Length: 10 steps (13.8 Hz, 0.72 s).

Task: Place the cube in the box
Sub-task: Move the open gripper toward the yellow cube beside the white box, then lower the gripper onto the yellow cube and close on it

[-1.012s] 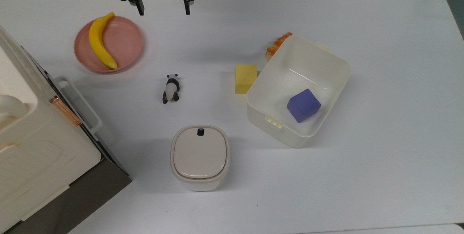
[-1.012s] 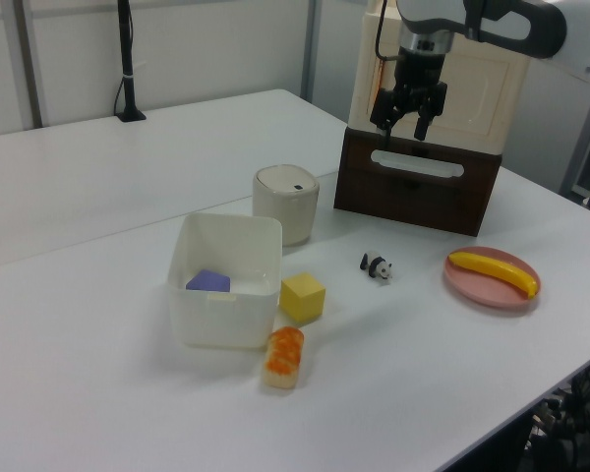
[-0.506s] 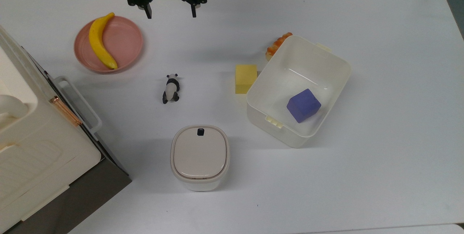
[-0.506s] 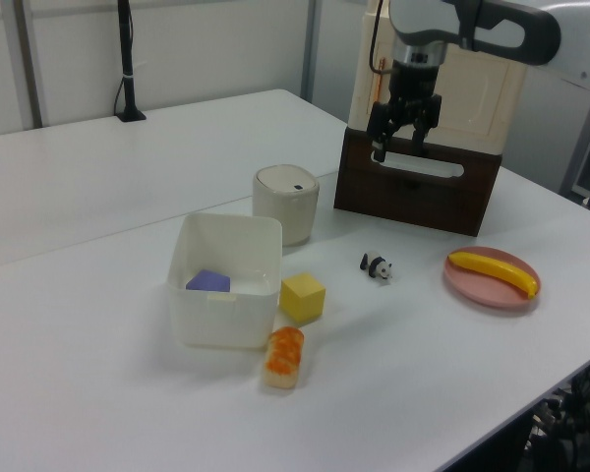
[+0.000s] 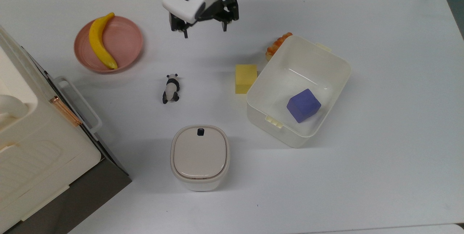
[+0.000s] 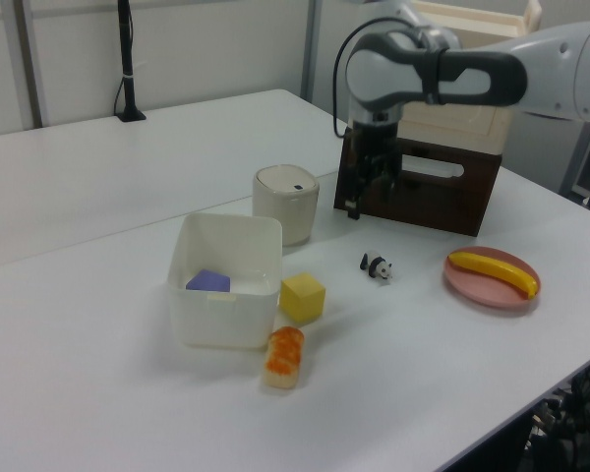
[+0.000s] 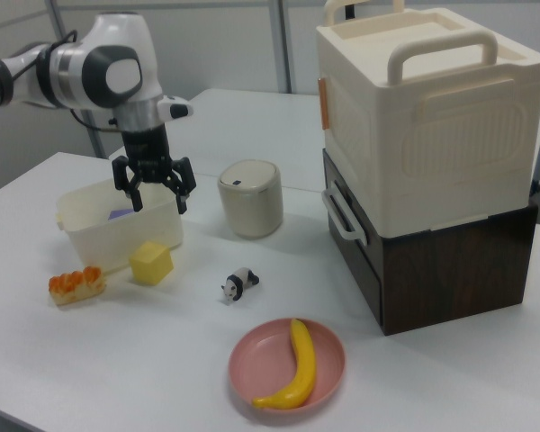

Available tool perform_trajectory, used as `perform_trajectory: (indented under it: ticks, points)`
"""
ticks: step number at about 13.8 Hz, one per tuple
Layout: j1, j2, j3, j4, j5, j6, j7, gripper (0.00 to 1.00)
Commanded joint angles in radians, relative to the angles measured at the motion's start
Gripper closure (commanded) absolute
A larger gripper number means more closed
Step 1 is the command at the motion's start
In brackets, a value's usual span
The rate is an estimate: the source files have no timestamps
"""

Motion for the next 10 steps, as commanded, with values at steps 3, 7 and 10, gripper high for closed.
perform_trajectory:
  ticks: [3,7,10]
  points:
    - [0.006,-0.031,-0.016,-0.138,0.238,0.153,-0.037,0.0]
    - [0.008,-0.012,-0.018,-0.23,0.304,0.317,-0.055,0.0]
    - [0.006,-0.005,-0.023,-0.232,0.318,0.318,-0.083,0.0]
